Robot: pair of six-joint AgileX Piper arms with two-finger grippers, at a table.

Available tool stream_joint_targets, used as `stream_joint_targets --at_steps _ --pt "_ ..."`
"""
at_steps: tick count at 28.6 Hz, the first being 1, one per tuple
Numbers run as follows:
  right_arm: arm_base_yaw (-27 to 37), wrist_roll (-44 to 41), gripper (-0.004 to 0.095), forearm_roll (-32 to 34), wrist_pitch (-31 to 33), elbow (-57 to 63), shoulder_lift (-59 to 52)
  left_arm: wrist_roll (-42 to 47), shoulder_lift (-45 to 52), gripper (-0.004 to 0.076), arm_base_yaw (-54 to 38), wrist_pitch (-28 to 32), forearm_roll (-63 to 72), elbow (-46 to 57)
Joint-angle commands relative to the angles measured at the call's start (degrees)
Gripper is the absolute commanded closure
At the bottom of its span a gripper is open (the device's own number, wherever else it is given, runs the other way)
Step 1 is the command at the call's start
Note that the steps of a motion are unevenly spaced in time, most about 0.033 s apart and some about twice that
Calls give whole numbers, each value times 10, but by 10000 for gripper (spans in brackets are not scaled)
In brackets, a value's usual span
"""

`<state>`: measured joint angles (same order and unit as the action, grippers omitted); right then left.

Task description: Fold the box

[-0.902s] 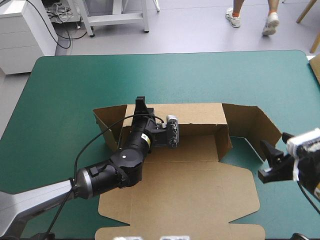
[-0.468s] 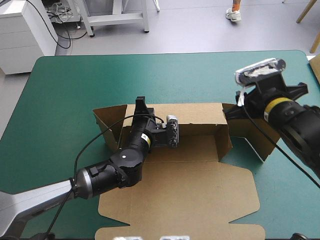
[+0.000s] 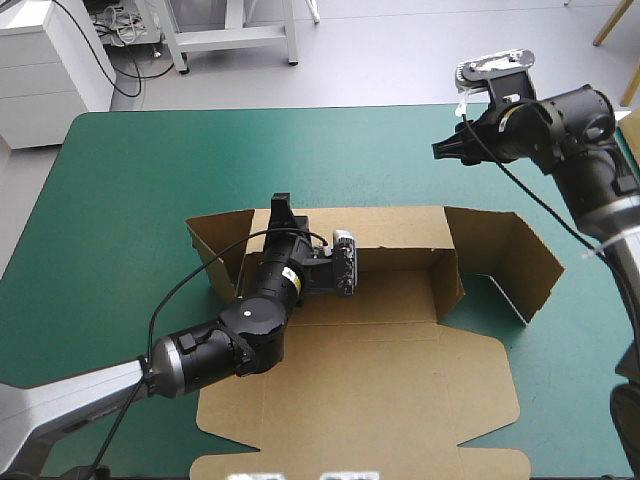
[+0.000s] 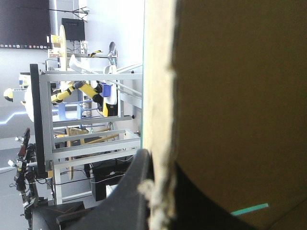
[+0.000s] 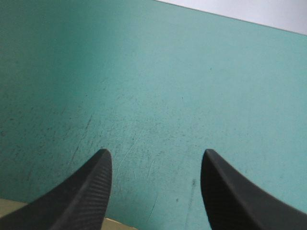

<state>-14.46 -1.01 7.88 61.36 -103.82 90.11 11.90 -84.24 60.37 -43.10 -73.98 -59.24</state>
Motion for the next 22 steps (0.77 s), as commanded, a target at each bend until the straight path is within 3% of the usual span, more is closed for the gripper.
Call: stream_joint_targets --at_steps 1,11,22 --pt "49 57 400 -60 -23 -43 26 8 14 731 8 37 20 -7" --pt "115 141 392 -159 36 -82 121 8 14 731 8 40 20 -7" --pt "115 162 395 -141 57 -53 120 8 14 731 8 41 20 -7"
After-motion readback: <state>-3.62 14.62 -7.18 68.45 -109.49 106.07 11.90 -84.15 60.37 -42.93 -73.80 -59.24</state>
